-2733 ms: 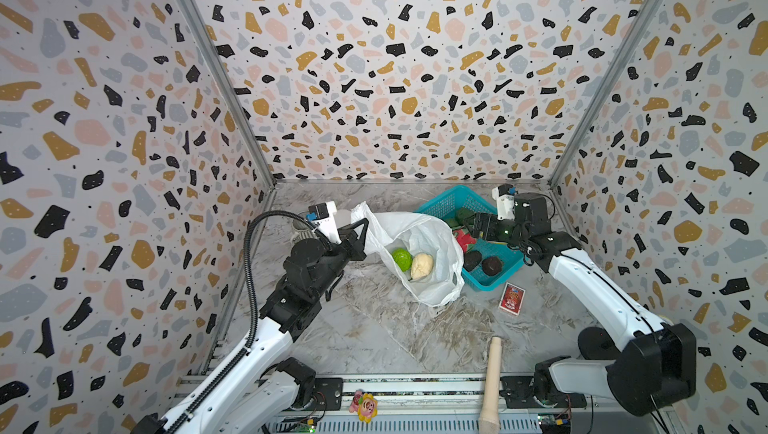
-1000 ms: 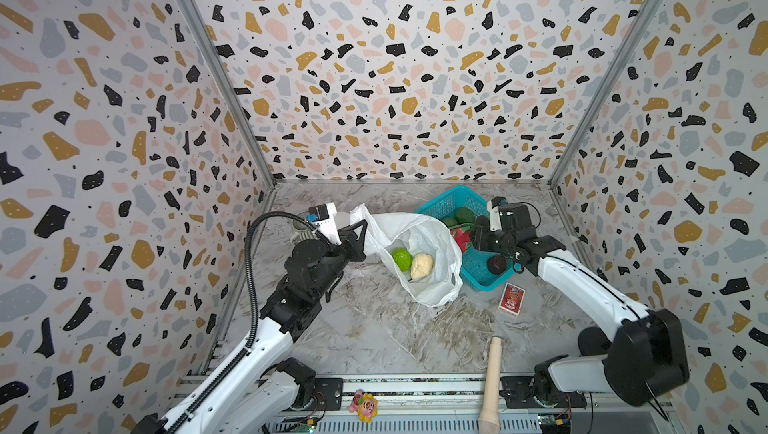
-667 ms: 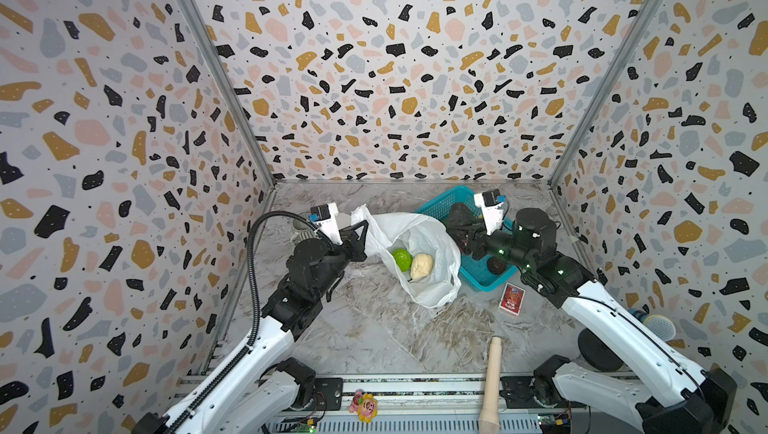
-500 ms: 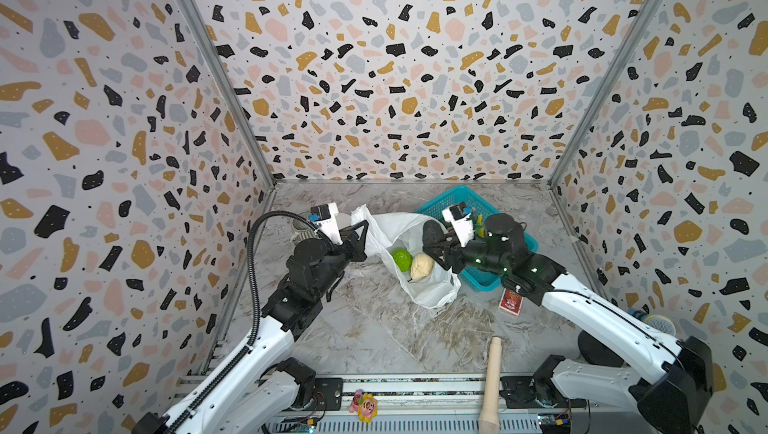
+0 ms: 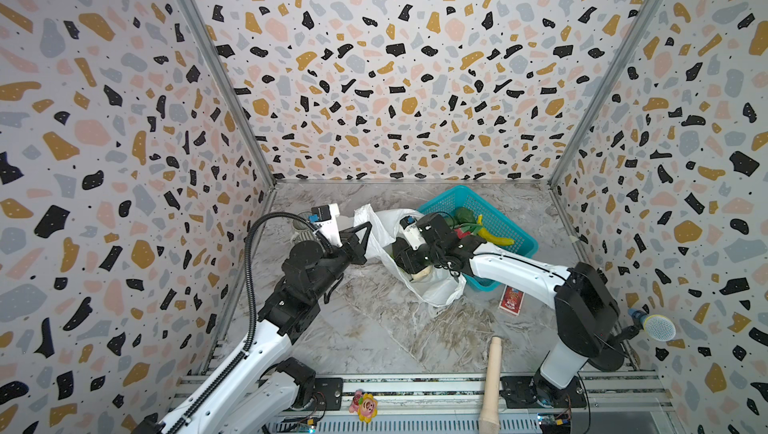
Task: Place the fruits into the plastic bag
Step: 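Carry the avocado with the right gripper into the bag and release it, then withdraw the right gripper from the bag back over the basket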
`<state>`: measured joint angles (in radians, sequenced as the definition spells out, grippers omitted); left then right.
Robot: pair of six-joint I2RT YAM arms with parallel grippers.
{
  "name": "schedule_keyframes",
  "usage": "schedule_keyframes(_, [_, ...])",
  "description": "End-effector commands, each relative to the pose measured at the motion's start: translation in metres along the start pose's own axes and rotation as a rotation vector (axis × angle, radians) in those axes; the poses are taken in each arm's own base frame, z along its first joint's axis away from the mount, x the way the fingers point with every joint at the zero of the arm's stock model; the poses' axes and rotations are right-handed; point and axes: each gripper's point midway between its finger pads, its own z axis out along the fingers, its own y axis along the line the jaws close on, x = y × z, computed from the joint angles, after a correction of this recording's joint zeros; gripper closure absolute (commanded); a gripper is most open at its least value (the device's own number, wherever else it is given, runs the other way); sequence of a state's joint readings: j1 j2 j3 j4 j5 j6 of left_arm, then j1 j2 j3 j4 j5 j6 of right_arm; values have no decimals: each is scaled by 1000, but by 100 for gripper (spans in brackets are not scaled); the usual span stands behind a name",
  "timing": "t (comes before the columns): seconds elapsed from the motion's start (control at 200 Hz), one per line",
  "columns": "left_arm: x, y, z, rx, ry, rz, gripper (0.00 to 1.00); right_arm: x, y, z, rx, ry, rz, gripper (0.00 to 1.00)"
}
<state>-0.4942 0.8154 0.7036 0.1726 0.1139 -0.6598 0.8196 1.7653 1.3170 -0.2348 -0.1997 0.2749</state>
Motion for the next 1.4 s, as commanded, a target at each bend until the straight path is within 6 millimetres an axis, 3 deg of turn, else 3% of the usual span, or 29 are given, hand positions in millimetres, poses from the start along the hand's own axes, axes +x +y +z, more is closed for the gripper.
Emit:
schedule_keyframes(0.0, [-13, -16, -5, 63, -43, -12, 100, -14, 2, 9, 7, 17, -13, 61])
schedule_keyframes(0.115, [-11, -14, -6, 54, -39, -15, 100, -30, 7, 19, -18, 8, -20, 31])
schedule_keyframes(0.24, [-10, -10, -5, 36, -36, -17, 100, -48, 14, 7, -38, -51, -33, 15])
schedule_keyframes(0.446, [-8, -2, -2, 0, -38, -21, 100, -57, 25, -34, -82, -134, -61, 13])
schedule_keyframes(0.681, [-5, 2, 0, -16, -37, -24, 100, -42, 49, -98, -225, -214, -100, 14])
schedule_keyframes(0.801, [-7, 3, 1, -20, -43, -21, 100, -40, 42, -134, -243, -269, -79, 14])
schedule_keyframes(0.956, [-6, 4, 3, -25, -40, -18, 100, -50, -4, -177, -129, -364, 6, 13])
schedule_keyframes(1.091, [-6, 4, 3, -24, -40, -18, 100, -47, -83, -199, 160, -393, 171, 10])
schedule_keyframes(1.151, [-6, 4, 2, -23, -42, -19, 100, -35, -126, -203, 311, -358, 276, 9])
schedule_keyframes(1.252, [-6, 4, 2, -23, -42, -20, 100, 2, -191, -202, 547, -237, 434, 8])
schedule_keyframes(1.332, [-8, 2, 2, -20, -45, -18, 100, 32, -225, -194, 662, -129, 512, 8])
schedule_keyframes(1.397, [-8, 3, 2, -22, -43, -16, 100, 51, -240, -184, 713, -69, 544, 8])
